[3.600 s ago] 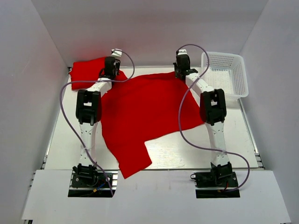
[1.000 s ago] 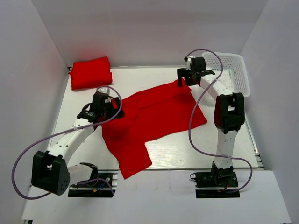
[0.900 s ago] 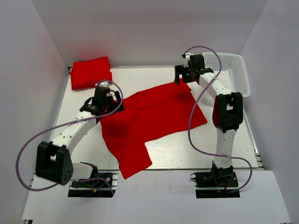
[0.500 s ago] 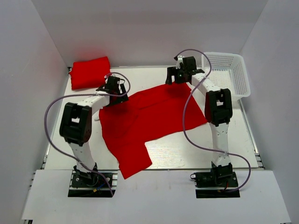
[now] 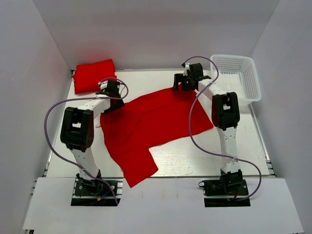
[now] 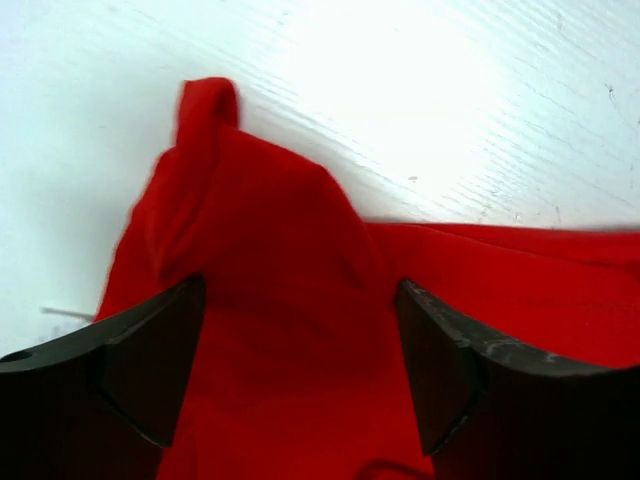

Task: Fold and stack the t-shirts
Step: Fold the flattened tshirt in 1/3 of the way

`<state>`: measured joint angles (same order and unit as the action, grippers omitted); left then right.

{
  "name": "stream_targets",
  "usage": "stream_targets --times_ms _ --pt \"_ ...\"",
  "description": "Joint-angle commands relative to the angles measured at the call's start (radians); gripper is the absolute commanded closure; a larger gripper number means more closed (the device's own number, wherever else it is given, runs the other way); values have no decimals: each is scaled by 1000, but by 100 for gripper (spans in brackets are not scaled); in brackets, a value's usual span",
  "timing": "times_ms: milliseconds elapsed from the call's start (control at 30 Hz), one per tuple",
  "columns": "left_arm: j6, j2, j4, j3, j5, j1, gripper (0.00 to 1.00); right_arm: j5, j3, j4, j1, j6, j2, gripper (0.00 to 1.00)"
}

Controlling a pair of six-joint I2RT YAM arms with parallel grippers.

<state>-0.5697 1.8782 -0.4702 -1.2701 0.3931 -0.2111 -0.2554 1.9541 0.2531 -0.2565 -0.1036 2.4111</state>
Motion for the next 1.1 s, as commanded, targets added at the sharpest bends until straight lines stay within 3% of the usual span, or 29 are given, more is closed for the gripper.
stream_targets --times_ms 0,200,300,500,733,767,800,900,933,1067 --pt "-21 -143 2 34 44 7 12 19 14 -29 5 -13 8 10" --pt "-2 -260 39 109 61 16 9 19 6 -28 3 -24 13 10" --pt "-2 -260 54 129 72 29 14 27 5 -28 3 -18 10 10" --pt "-2 -198 74 129 90 62 40 45 8 -20 7 -16 10 10" --pt "16 -107 146 147 49 96 41 51 20 -15 7 -16 23 10" --pt "30 -96 184 147 35 105 47 53 23 -12 7 -16 26 10" --pt "30 -71 195 147 26 105 65 61 23 -9 5 -19 29 10" --pt "2 -34 181 114 58 116 95 85 20 -5 8 -27 33 10" --pt "2 -12 171 103 84 127 100 91 20 -6 10 -30 33 10" --pt "-35 33 157 74 107 145 100 148 17 -2 10 -70 31 10"
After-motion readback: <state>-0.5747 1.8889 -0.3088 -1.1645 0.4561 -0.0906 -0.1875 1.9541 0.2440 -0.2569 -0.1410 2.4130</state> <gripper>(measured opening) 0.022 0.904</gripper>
